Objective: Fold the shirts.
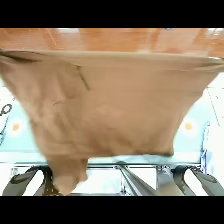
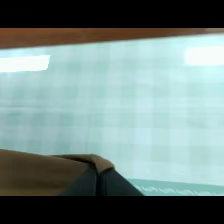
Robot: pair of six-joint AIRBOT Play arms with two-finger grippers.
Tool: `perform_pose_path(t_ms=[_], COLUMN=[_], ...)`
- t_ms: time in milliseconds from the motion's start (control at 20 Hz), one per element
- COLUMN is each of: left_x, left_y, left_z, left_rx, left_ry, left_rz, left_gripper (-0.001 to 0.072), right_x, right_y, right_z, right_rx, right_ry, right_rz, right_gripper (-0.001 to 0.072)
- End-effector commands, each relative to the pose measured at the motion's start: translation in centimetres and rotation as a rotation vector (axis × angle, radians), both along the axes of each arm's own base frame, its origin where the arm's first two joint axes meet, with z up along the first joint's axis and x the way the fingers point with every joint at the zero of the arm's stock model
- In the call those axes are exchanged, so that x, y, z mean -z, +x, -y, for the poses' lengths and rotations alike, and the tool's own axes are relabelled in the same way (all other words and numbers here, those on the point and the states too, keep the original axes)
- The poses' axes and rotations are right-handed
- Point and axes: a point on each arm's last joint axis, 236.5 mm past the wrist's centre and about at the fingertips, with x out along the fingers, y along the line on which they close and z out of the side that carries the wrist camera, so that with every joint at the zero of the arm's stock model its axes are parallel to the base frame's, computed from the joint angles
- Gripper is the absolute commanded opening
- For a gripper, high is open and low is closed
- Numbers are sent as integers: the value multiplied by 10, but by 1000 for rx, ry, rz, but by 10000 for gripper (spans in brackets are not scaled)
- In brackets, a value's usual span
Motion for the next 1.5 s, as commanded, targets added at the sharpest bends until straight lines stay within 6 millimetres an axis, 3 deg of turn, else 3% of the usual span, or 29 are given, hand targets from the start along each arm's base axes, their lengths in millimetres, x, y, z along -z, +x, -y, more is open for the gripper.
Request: perform_pose_path(t_ms=[0, 150, 250, 400, 600, 750, 850, 1100, 1300, 1450], left_x=[102, 174, 213, 247, 267, 270, 278, 299, 315, 322], left_y=[88, 151, 180, 213, 227, 223, 208, 140, 102, 79], left_z=[16, 13, 12, 11, 13, 15, 23, 42, 39, 44], left_rx=[35, 2, 1, -1, 11, 22, 57, 277, 299, 399], left_ry=[-72, -97, -106, -118, -130, -133, -143, -110, -150, -127], left_rz=[-130, -204, -261, -295, -327, -350, -419, -663, -786, -838], left_gripper=[22, 22, 22, 23, 23, 23, 23, 22, 23, 23], right_x=[85, 164, 194, 225, 260, 267, 268, 280, 300, 307], right_y=[82, 132, 163, 200, 214, 212, 206, 162, 127, 116], right_z=[19, 29, 28, 36, 41, 39, 34, 11, 19, 25], right_rx=[-7, 17, 35, 78, 102, 94, 72, -64, -73, -62], right_ry=[101, 221, 330, 410, 450, 449, 459, 453, 377, 344], right_rz=[-71, -189, -210, -210, -264, -284, -308, -480, -643, -696], right_gripper=[26, 26, 26, 26, 26, 26, 26, 26, 26, 26])
